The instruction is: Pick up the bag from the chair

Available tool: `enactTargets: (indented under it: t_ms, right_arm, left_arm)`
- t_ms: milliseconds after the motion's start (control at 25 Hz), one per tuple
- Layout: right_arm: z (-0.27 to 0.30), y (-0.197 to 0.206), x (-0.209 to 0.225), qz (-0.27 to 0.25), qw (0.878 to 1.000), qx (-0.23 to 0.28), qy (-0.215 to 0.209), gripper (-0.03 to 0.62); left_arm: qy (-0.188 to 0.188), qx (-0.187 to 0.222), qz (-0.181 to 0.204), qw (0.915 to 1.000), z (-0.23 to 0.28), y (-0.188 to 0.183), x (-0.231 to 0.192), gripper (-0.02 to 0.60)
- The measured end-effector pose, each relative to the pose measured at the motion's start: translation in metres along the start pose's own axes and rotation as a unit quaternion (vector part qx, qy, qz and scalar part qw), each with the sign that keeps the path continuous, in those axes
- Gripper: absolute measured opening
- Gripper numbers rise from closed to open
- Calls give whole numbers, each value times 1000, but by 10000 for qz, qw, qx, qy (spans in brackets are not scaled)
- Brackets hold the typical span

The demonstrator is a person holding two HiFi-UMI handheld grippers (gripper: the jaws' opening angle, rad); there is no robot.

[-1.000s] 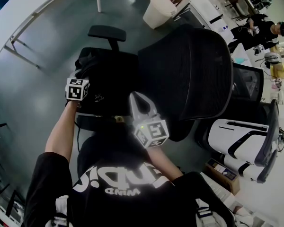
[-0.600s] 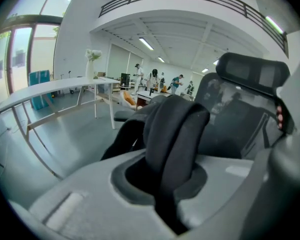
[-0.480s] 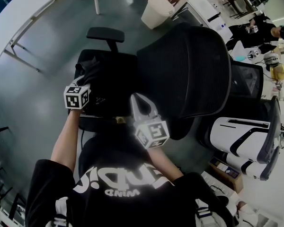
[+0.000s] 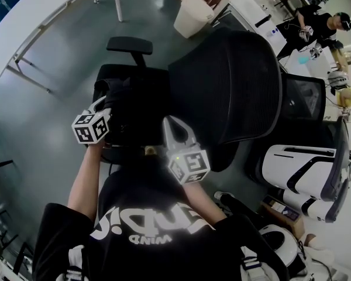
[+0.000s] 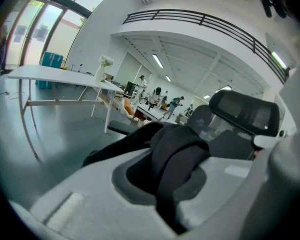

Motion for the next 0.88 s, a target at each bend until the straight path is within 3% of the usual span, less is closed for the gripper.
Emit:
enactTargets:
  t_ms: [280,880]
  right_arm:
    - [-10,-3,2,30,10000,84,-13,2]
    - [-32,-21,5,-166,9987,301,-374,2]
  left_arm:
    - [30,406,60,9992,-20,-36,22,25]
    - [-504,1261,555,9892,-105,-96,67,25]
Point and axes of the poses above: the fingertips, and each gripper's own axes: z forward along the fingers, x to its right, y out of its underside, the point moved 8 cm from there along -z, backward along the fingers, and after that the axes turned 15 degrees about z, right-handed, at the moved point
